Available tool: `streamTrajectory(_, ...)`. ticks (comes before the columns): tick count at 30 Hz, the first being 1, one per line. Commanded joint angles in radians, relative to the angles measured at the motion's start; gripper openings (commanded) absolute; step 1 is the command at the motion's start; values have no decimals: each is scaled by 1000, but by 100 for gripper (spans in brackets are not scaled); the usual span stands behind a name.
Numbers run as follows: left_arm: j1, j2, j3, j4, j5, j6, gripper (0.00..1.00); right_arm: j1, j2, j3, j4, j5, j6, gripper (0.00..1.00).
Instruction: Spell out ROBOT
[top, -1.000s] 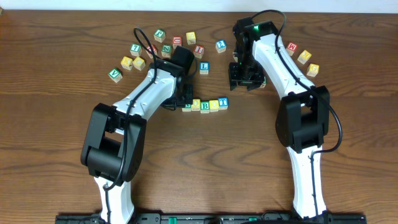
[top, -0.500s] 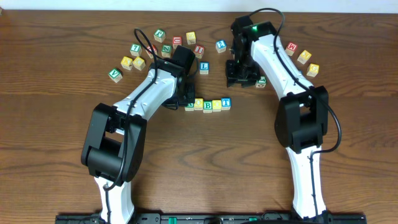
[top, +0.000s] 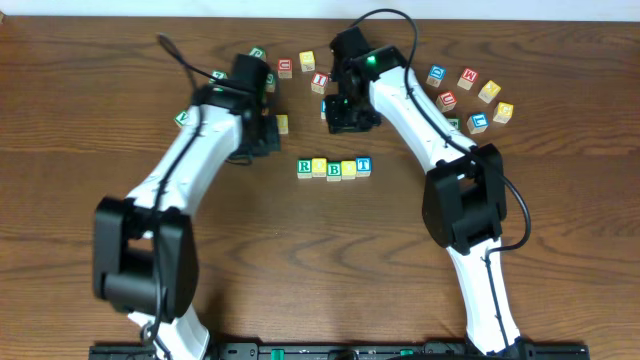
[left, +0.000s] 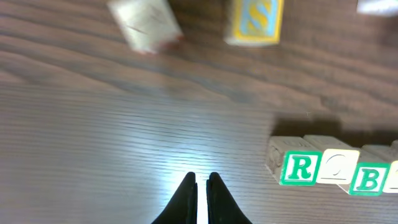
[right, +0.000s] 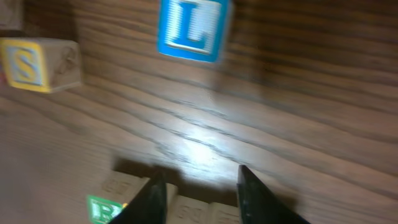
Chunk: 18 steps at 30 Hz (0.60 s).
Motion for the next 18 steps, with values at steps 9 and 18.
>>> streamTrajectory(9,181,-69,19,-49,-120,30,8,105,-37,-79,116,66,95,3)
streamTrajectory(18,211,-69,17,-63,-119,29,8,137,-37,-177,192,80,117,1)
